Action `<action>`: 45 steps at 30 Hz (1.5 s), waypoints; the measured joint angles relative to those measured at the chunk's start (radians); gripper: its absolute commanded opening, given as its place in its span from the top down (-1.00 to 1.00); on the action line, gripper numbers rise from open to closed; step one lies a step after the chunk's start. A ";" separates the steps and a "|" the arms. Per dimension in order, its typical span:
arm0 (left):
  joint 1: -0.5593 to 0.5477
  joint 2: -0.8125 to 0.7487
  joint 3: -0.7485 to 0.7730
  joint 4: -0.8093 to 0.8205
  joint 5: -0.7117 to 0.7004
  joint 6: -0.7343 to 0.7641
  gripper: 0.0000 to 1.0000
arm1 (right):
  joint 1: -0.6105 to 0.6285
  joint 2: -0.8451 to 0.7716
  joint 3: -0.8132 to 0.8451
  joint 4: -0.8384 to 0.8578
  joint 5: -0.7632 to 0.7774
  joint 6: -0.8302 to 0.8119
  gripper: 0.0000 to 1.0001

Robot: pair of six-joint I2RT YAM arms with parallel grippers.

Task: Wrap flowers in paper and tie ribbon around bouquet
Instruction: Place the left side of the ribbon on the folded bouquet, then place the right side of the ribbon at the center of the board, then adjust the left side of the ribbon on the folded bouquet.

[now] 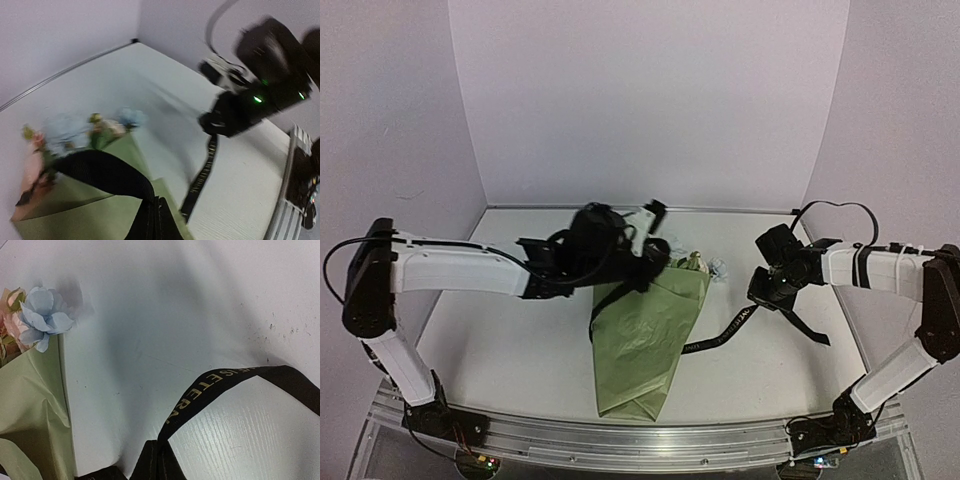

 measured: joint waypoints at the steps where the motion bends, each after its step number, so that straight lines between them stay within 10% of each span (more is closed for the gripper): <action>1: -0.058 0.053 0.053 -0.013 -0.001 0.047 1.00 | 0.000 0.000 0.000 0.000 -0.006 0.000 1.00; 8: -0.299 0.343 0.174 -0.184 0.002 0.257 0.99 | 0.000 0.003 -0.001 0.000 -0.042 0.000 1.00; 28: -0.252 0.356 0.168 -0.224 -0.016 0.305 0.76 | -0.072 0.119 0.126 -0.116 -0.120 -0.020 1.00; 36: -0.246 0.356 0.169 -0.224 0.002 0.281 0.05 | -0.112 0.184 0.195 -0.178 -0.190 -0.054 -0.17; 45: -0.162 0.242 0.092 -0.140 0.009 0.119 -0.23 | -0.102 0.125 0.204 -0.268 -0.274 -0.144 -0.40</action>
